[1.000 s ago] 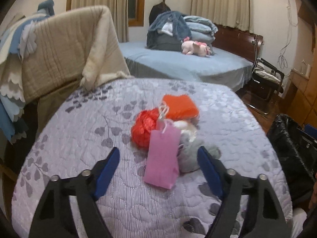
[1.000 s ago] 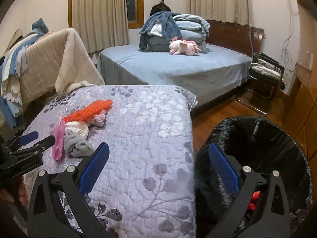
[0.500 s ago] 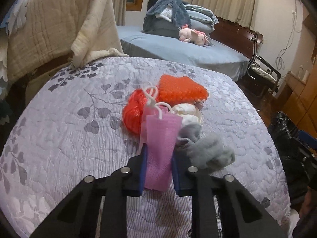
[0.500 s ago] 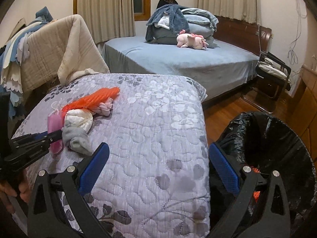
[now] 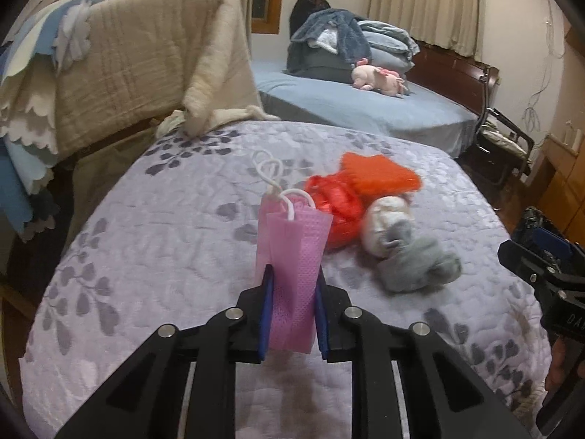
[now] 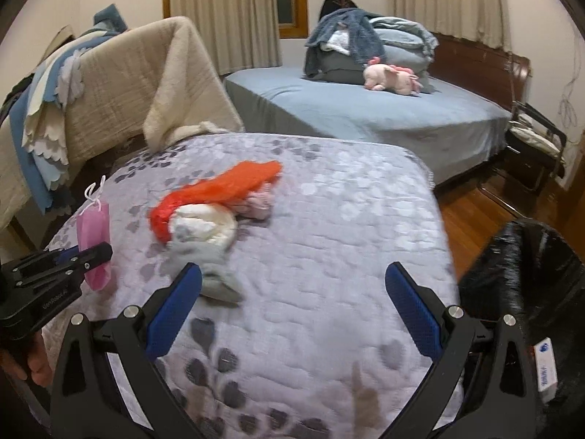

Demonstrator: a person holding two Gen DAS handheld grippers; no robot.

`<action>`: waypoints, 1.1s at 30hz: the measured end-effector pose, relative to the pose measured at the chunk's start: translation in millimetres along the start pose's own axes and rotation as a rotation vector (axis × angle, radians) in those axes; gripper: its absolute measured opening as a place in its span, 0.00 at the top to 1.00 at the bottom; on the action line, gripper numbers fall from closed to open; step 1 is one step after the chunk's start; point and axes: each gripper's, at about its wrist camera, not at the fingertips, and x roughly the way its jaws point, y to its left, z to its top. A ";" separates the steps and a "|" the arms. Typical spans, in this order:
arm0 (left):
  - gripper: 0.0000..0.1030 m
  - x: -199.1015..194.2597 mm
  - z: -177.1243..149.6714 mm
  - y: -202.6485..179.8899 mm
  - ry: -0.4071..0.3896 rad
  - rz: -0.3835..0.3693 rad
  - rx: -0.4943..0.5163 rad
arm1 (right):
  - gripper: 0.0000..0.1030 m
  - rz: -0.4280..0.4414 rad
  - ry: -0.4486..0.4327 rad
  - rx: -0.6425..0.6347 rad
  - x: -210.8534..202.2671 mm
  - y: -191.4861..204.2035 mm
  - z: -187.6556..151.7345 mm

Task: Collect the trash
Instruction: 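Grasp the grey cloth with the right gripper while the left gripper holds the pink bag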

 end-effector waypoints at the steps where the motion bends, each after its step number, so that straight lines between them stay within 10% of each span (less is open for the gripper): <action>1: 0.81 0.2 -0.2 3.3 -0.001 0.008 -0.001 | 0.05 0.007 0.001 -0.005 2.0 4.3 0.0; 14: 0.81 -0.3 -0.9 29.5 -0.001 0.040 -0.032 | 0.07 0.087 0.086 -0.063 50.4 47.4 5.5; 25: 0.81 -1.2 -1.9 26.0 0.004 0.035 -0.030 | 0.47 0.171 0.150 -0.089 49.9 54.4 -3.2; 33: 0.81 -7.4 -1.3 13.4 -0.006 0.025 -0.006 | 0.53 0.191 0.144 -0.062 29.5 47.6 -8.1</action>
